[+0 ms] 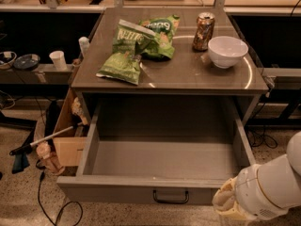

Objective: Close top drawer

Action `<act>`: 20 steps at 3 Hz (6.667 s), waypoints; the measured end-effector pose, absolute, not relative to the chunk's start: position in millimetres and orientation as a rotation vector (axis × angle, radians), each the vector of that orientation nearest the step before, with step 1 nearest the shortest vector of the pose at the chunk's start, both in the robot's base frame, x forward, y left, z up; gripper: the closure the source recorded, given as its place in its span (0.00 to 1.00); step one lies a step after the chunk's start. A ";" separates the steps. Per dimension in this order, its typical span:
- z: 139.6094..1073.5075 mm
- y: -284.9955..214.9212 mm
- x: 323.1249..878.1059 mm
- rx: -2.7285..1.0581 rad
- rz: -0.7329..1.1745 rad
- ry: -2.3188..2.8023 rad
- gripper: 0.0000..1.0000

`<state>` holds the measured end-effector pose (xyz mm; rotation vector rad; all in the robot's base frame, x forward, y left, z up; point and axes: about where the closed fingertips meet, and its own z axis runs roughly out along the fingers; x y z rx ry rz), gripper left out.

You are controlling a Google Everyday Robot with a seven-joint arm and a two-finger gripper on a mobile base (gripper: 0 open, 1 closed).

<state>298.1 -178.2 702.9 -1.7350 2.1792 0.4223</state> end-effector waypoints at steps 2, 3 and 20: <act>678.9 -180.1 333.6 -1.716 0.411 2.205 1.00; 680.0 -180.2 332.5 -1.716 0.411 2.205 1.00; 682.6 -144.2 523.5 -1.799 0.122 2.059 0.00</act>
Offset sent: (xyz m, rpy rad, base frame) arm 0.0868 -0.0042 -0.0710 -0.0124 0.0388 -0.0438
